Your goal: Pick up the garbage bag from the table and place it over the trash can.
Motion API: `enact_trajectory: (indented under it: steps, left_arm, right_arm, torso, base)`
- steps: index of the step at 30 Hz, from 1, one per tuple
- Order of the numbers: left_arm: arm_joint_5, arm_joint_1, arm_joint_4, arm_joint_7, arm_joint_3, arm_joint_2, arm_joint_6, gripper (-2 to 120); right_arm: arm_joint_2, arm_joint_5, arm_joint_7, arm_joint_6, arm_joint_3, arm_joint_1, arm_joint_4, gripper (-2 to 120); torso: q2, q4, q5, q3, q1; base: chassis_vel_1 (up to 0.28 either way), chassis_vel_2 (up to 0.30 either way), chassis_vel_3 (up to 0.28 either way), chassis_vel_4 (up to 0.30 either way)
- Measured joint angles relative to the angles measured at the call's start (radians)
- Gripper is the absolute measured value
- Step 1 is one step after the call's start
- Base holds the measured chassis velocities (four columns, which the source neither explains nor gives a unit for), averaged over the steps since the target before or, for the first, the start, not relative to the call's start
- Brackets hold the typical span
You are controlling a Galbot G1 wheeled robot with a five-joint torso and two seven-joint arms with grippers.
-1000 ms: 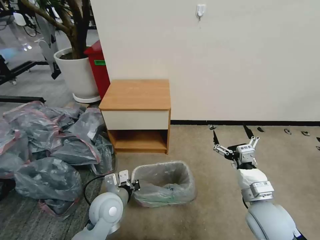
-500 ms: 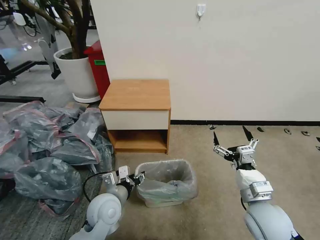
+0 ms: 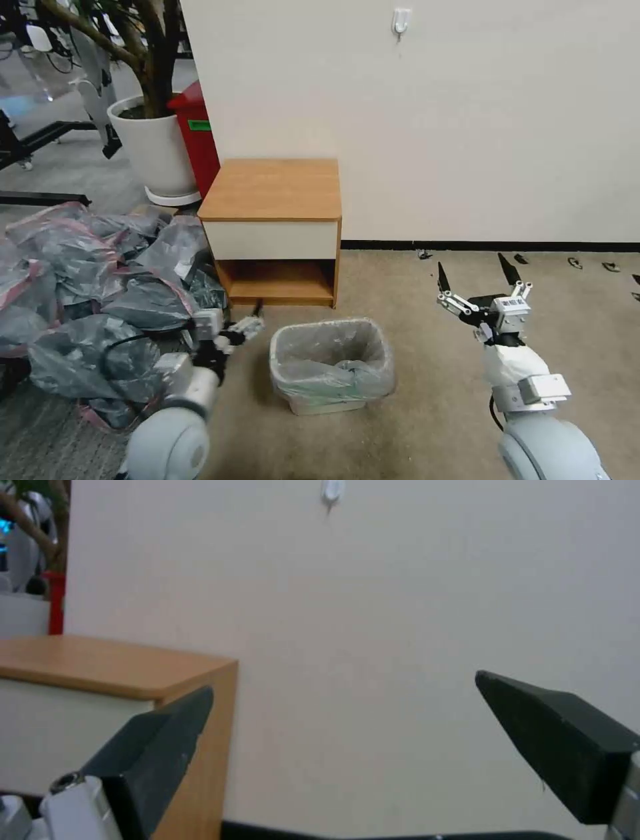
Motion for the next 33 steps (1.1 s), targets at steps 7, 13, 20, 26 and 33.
enact_trajectory:
  steps: [7,13,20,26,33]
  left_arm:
    - [0.135,0.118,-0.023,0.039,-0.099,-0.123,-0.171,100]
    - [0.172,0.141,0.048,0.051,-0.110,-0.174,-0.251,100]
    - [0.170,0.137,0.070,0.076,-0.091,-0.191,-0.265,100]
    - [0.167,0.135,0.071,0.078,-0.089,-0.191,-0.265,100]
    - [0.163,0.134,0.071,0.078,-0.088,-0.190,-0.261,100]
  right_arm:
    - [0.052,0.054,-0.115,-0.100,-0.032,-0.001,-0.069,100]
    - [0.068,0.124,-0.167,-0.172,-0.035,0.008,-0.100,100]
    - [0.097,0.118,-0.198,-0.150,-0.024,0.011,-0.112,100]
    - [0.099,0.114,-0.198,-0.146,-0.023,0.011,-0.111,100]
    - [0.098,0.113,-0.197,-0.145,-0.023,0.011,-0.109,100]
  torso:
    - [0.000,0.0001,0.0001,0.000,0.000]
    - [0.000,0.0001,-0.0001,0.000,0.000]
    - [0.000,0.0000,0.0000,0.000,0.000]
    - [0.000,0.0000,0.0000,0.000,0.000]
    - [0.000,0.0000,0.0000,0.000,0.000]
  base:
    - [0.000,0.000,0.000,0.000]
    - [0.000,0.000,0.000,0.000]
    - [0.000,0.000,0.000,0.000]
    - [0.000,0.000,0.000,0.000]
    - [0.000,0.000,0.000,0.000]
